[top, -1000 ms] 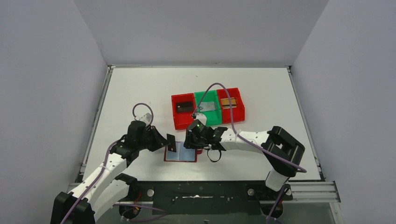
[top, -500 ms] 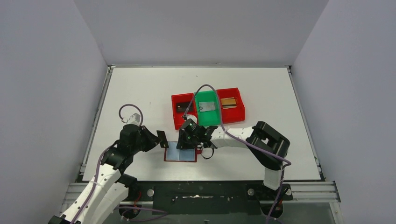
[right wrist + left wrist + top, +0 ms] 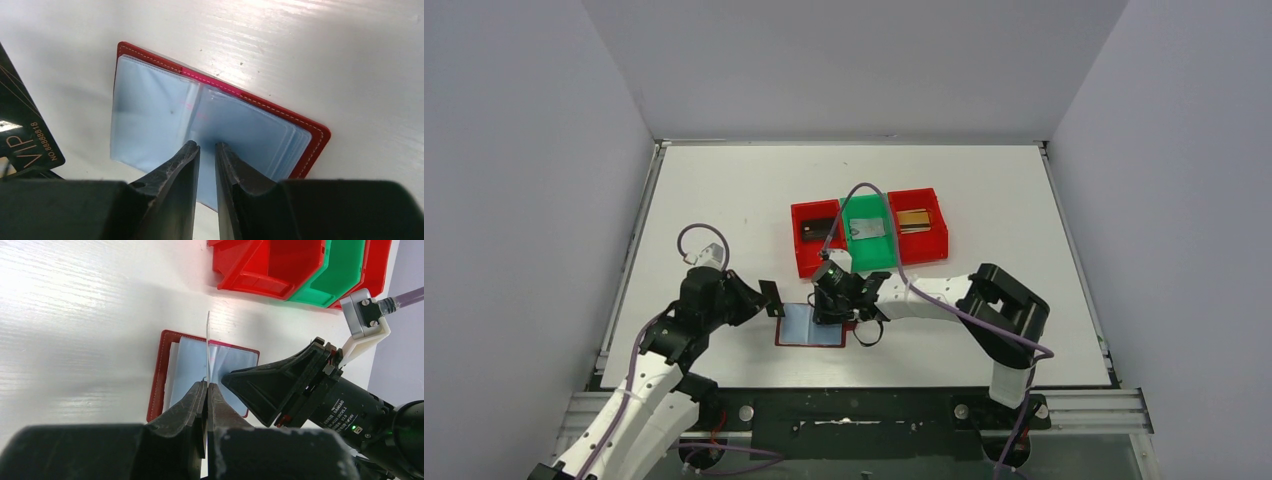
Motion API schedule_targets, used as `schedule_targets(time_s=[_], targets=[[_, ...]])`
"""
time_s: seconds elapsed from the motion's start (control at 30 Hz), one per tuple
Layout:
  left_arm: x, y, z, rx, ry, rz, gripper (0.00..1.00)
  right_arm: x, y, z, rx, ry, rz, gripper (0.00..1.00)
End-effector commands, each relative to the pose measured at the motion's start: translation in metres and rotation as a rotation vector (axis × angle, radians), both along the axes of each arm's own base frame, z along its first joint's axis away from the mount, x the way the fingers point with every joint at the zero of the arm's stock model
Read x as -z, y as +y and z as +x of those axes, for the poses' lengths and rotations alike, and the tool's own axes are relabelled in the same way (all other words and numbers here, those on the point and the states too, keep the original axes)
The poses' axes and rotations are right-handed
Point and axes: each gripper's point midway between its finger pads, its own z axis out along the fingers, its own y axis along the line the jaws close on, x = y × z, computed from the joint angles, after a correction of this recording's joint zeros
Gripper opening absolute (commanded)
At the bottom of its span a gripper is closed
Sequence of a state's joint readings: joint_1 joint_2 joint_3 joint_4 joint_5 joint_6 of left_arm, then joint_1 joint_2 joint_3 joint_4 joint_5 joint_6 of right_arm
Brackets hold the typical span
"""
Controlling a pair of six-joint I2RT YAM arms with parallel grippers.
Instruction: Take the credit cards out of the card holder
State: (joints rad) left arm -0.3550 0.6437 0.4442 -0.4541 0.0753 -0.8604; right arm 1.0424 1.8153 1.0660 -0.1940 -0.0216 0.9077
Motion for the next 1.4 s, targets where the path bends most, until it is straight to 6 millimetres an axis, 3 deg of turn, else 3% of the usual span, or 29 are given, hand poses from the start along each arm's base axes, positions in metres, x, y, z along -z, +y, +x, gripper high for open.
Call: schedule_targets(time_s=[0.0,0.3,0.47,0.6,0.73,0.87,1.07,1.17,1.37], targets=[[-0.02,0.001,0.009,-0.025,-0.061,-0.022,0.0,-0.039,0.014,0.013,-0.014,-0.088,0.047,0.2],[-0.035,0.017,0.008,-0.111,-0.111,-0.009,0.0,-0.039,0.053,0.013,-0.088,-0.068,0.139,0.13],[-0.036,0.015,0.007,-0.104,-0.119,-0.025,0.0,-0.013,0.041,0.005,-0.069,-0.011,0.084,0.13],[-0.037,0.012,0.008,-0.093,-0.12,-0.031,0.0,-0.013,0.022,0.007,-0.007,-0.04,0.042,0.14],[-0.039,0.006,0.01,-0.064,-0.13,-0.05,0.0,-0.031,0.026,0.007,-0.036,-0.069,0.077,0.16],[-0.043,-0.001,0.01,-0.016,-0.152,-0.057,0.0,-0.064,0.026,0.015,-0.003,-0.139,0.139,0.17],[-0.055,-0.013,0.014,0.038,-0.226,-0.115,0.0,-0.114,-0.027,0.042,0.199,-0.351,0.213,0.29],[-0.065,-0.02,0.015,0.075,-0.266,-0.14,0.0,-0.127,-0.046,0.052,0.224,-0.379,0.288,0.4],[-0.086,-0.031,0.015,0.133,-0.356,-0.197,0.0,-0.148,-0.059,0.056,0.196,-0.42,0.479,0.48]])
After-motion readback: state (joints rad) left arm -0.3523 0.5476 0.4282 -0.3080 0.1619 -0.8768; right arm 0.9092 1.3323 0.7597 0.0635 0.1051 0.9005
